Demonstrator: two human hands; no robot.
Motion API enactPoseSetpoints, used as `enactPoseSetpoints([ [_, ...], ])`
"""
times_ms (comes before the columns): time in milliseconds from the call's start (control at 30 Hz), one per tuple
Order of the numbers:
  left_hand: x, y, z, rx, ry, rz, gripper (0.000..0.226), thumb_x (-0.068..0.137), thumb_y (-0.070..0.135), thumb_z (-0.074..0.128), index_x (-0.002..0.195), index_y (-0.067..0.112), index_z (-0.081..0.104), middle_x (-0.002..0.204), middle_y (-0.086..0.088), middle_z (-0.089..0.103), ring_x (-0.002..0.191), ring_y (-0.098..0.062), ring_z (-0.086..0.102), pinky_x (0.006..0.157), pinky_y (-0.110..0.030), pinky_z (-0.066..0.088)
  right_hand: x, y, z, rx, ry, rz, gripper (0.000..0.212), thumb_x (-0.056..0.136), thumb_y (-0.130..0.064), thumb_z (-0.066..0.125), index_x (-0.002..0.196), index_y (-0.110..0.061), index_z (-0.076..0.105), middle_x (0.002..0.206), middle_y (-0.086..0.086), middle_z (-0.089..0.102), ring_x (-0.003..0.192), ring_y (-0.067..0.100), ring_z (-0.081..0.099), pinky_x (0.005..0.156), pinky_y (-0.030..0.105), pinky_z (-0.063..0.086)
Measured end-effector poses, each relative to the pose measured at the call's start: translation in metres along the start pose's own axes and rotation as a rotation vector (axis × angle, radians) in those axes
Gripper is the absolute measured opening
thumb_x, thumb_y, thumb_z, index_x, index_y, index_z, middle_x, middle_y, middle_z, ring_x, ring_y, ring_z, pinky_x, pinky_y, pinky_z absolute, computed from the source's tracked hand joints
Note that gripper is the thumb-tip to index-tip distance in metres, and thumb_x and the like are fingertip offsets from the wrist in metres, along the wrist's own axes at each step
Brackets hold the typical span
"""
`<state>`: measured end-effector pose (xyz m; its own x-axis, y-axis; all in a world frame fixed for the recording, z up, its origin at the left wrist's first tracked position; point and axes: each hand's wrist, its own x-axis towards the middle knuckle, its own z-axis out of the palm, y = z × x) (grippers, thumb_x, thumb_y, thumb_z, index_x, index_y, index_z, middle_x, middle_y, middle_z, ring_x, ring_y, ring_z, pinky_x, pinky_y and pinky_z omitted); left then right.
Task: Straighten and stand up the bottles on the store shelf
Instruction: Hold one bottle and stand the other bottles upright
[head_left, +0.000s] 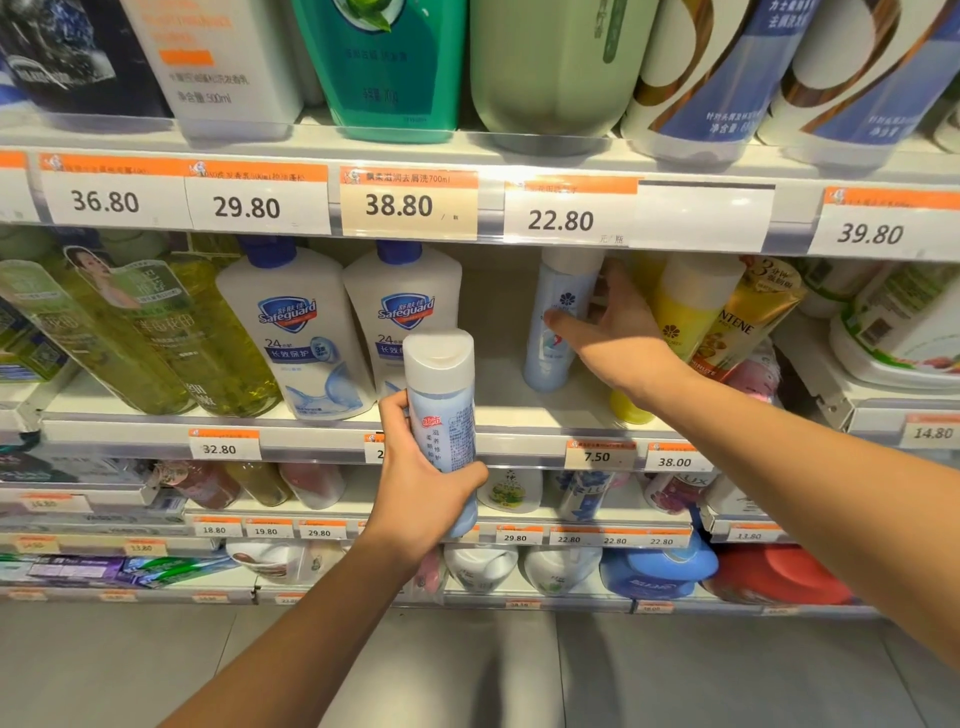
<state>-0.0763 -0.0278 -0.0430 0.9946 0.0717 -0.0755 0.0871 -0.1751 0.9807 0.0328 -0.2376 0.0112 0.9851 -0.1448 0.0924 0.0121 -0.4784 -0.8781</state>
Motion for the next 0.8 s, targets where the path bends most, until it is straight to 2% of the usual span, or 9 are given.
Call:
enactPoseSetpoints([
  [100,-0.001,-0.002,0.001,0.016,-0.008,0.000,0.078,0.075,-0.012,0.076,0.127,0.026,0.033,0.106,0.002,0.058,0.078,0.011,0.063,0.060,-0.006,0.052,0.004,0.001,0.000,-0.034,0.004,0.006,0.054,0.095,-0.020,0.076,0.139,-0.010,0.048,0.133,0.007,0.065,0.123,0.027,0.065,0.108,0.044,0.053],
  [200,-0.001,-0.004,0.001,0.012,-0.011,-0.009,0.078,0.074,-0.013,0.076,0.128,0.025,0.033,0.107,0.000,0.058,0.078,0.009,0.063,0.060,-0.008,0.053,0.009,0.002,0.000,-0.063,0.004,0.008,0.055,0.096,-0.021,0.074,0.141,-0.012,0.046,0.139,0.008,0.064,0.127,0.029,0.064,0.110,0.048,0.051],
  [300,-0.002,-0.004,0.002,0.007,-0.013,-0.007,0.078,0.074,-0.013,0.076,0.128,0.025,0.033,0.107,0.000,0.058,0.080,0.005,0.064,0.061,-0.009,0.054,0.011,0.005,0.000,-0.072,0.019,0.009,0.055,0.094,-0.023,0.073,0.141,-0.015,0.045,0.137,0.007,0.064,0.126,0.030,0.064,0.110,0.050,0.051],
  [533,0.000,0.001,0.005,0.000,-0.015,0.014,0.076,0.073,-0.015,0.075,0.125,0.024,0.035,0.103,-0.004,0.058,0.075,0.007,0.063,0.061,-0.010,0.053,0.012,0.008,-0.001,-0.046,0.002,0.049,0.054,0.093,-0.028,0.070,0.138,-0.017,0.042,0.140,0.006,0.060,0.130,0.029,0.060,0.112,0.051,0.049],
  [800,0.002,0.000,0.010,0.000,-0.004,0.009,0.075,0.073,-0.012,0.076,0.124,0.026,0.035,0.105,-0.005,0.060,0.077,0.005,0.064,0.061,-0.009,0.053,0.009,0.004,-0.002,-0.075,-0.014,0.061,0.051,0.099,-0.024,0.069,0.141,-0.012,0.041,0.141,0.009,0.060,0.130,0.030,0.060,0.112,0.047,0.048],
])
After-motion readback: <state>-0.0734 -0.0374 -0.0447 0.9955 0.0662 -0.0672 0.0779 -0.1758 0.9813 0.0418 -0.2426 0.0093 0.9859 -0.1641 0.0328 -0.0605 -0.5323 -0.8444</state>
